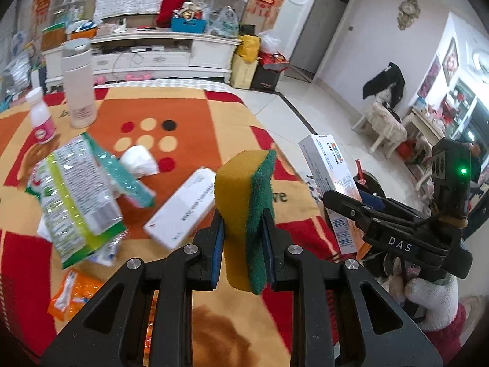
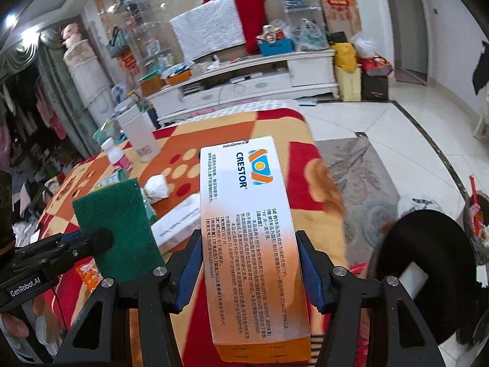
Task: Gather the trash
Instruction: 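Carry the sponge and Crestor box over the black bin with both tools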
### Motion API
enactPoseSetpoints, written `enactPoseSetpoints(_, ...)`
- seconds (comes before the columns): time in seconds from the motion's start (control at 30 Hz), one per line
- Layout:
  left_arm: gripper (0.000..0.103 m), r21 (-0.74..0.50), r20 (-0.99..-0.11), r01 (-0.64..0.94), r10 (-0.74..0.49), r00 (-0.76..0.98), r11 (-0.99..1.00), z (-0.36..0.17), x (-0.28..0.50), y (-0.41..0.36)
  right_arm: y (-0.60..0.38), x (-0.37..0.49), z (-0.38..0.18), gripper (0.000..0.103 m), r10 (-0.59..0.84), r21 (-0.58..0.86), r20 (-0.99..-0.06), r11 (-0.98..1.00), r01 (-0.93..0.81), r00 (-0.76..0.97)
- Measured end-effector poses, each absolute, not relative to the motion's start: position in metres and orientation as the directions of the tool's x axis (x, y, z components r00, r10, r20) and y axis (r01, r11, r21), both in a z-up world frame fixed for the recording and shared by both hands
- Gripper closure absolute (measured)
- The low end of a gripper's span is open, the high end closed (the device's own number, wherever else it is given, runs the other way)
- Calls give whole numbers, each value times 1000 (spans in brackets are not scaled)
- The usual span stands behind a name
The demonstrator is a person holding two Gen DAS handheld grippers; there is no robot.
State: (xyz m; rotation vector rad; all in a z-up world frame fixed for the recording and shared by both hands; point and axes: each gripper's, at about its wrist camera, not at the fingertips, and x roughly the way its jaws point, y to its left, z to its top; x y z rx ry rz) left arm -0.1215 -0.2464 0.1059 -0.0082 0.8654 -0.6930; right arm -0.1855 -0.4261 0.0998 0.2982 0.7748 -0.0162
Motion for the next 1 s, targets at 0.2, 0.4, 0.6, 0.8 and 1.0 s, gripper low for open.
enactPoseSetpoints(0.2, 83, -272, -700, 586, -575, 424, 763, 104, -121, -271, -447, -197, 99, 46, 65, 263, -694, 950, 168, 717)
enactPoseSetpoints(0.4, 83, -273, -703, 607, -585, 404, 747, 100, -123, -290, -464, -207, 98, 46, 42, 269, -697, 941, 207, 716)
enactPoseSetpoints(0.6, 83, -281, -703, 624, -599, 383, 730, 99, -126, -305, -480, -215, 95, 46, 18, 270, -700, 932, 242, 714)
enactPoseSetpoints(0.8, 83, -294, -705, 648, -617, 349, 702, 95, -128, -327, -497, -223, 92, 46, -7, 271, -708, 921, 280, 707)
enactPoseSetpoints(1.0, 83, -312, -705, 675, -639, 307, 668, 92, -134, -355, -521, -236, 88, 46, -52, 260, -718, 905, 336, 695)
